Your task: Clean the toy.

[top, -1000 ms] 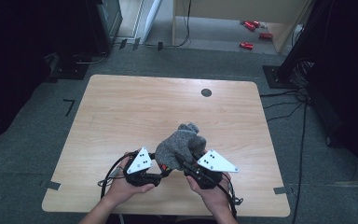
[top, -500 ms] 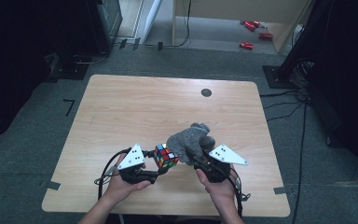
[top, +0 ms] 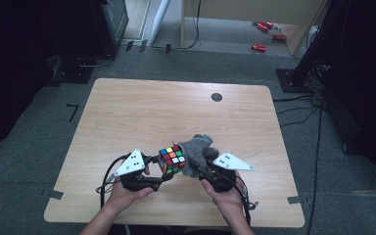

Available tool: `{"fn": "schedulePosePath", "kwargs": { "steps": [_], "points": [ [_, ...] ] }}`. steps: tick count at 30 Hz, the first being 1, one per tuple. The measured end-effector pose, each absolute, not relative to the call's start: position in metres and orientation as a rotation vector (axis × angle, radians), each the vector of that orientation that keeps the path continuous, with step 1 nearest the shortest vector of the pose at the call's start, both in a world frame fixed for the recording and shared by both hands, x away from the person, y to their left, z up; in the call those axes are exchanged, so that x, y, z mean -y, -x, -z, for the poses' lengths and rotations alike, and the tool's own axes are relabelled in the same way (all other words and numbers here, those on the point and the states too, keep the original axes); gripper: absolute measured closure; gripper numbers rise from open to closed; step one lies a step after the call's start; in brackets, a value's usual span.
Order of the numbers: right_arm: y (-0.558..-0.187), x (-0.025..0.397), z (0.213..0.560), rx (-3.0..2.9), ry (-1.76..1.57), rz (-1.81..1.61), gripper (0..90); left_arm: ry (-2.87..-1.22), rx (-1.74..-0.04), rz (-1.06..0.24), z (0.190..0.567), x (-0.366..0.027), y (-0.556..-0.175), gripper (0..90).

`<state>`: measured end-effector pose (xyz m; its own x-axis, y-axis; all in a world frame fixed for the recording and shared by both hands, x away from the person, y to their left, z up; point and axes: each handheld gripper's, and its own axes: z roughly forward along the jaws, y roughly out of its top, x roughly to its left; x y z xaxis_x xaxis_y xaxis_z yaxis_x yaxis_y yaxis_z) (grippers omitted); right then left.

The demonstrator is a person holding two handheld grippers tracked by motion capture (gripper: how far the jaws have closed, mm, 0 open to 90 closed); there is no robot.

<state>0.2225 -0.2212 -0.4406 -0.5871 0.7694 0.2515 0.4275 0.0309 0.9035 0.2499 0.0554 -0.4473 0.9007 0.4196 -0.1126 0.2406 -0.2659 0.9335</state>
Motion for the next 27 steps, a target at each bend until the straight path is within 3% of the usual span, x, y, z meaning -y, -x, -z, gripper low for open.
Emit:
{"fn": "schedulePosePath", "kwargs": {
  "steps": [4,13,21,27],
  "points": [
    [-0.217,0.230,0.431,-1.895,-1.224,-1.682,70.2,-1.865,-0.465,-0.175,0.448,-0.050,-0.247,35.0],
    [-0.226,0.213,0.454,-2.143,-1.243,-1.594,70.0,-1.811,-0.499,-0.164,0.443,-0.062,-0.251,35.1],
    [-0.220,0.227,0.438,-1.938,-1.241,-1.708,70.1,-1.838,-0.463,-0.156,0.446,-0.055,-0.248,35.0],
    [-0.223,0.216,0.450,-2.050,-1.234,-1.644,70.3,-1.823,-0.479,-0.162,0.444,-0.059,-0.249,35.0]
  ]
}}
